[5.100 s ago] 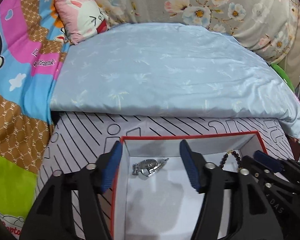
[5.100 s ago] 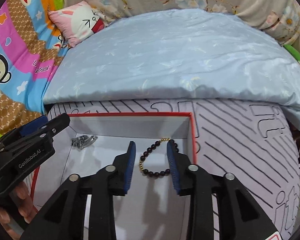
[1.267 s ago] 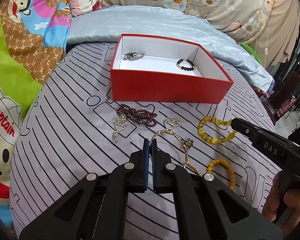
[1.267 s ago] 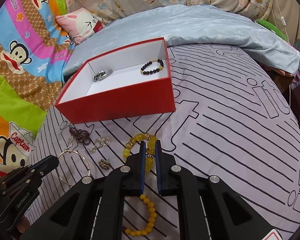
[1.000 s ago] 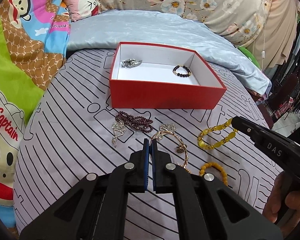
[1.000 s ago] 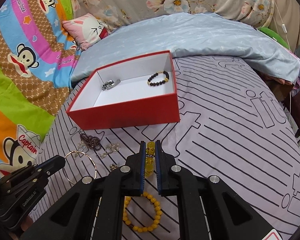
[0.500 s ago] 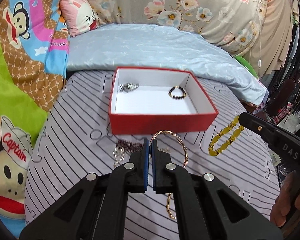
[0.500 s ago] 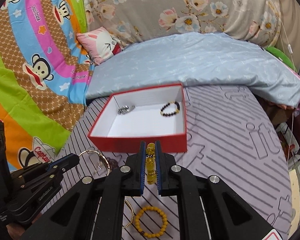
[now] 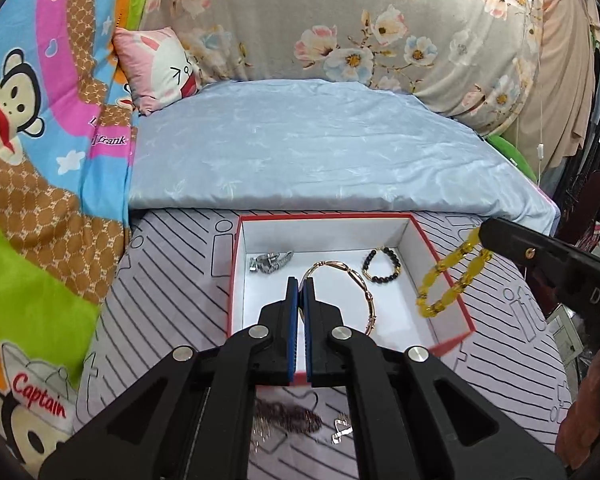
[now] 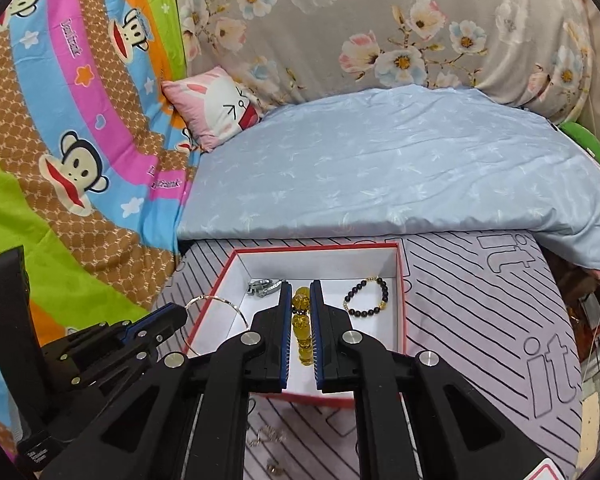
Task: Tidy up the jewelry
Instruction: 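Carry the bangle and yellow bracelet into the red box and open both tools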
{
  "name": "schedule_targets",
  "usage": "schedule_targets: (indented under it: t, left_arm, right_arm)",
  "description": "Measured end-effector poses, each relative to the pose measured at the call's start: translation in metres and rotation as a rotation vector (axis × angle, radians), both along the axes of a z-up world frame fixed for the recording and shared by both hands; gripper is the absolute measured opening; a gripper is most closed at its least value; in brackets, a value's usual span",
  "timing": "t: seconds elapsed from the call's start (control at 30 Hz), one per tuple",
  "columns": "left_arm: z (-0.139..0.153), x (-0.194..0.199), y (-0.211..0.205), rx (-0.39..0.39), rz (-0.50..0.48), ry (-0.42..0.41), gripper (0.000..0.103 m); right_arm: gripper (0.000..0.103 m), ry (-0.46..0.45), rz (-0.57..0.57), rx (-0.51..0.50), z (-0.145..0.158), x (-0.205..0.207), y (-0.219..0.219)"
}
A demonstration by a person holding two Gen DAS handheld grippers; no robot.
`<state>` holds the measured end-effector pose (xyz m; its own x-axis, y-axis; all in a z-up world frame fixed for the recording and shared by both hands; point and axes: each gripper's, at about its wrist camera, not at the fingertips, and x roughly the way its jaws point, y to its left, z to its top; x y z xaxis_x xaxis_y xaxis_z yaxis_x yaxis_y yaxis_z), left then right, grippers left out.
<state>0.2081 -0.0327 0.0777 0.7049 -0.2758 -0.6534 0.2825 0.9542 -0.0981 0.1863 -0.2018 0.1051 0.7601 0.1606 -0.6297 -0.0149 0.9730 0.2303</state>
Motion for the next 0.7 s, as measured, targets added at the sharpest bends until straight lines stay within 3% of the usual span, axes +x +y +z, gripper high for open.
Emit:
schedule_targets:
  t: [0.23, 0.5, 0.7]
  left_arm:
    - [-0.026, 0.041, -0.006, 0.017, 0.018, 0.038, 0.0]
    - [-0.054, 0.063, -0.008, 0.04, 0.031, 0.086, 0.0]
    - [-0.057, 0.062, -0.004, 0.048, 0.046, 0.089, 0.001]
  right_arm:
    - [0.008, 0.101, 0.025, 0.031, -0.045, 0.041, 0.004]
    - [0.009, 0.185, -0.006, -0.039, -0.085, 0.062, -0.005]
    - [0.017, 0.18, -0.059, -0.079, -0.089, 0.062, -0.014]
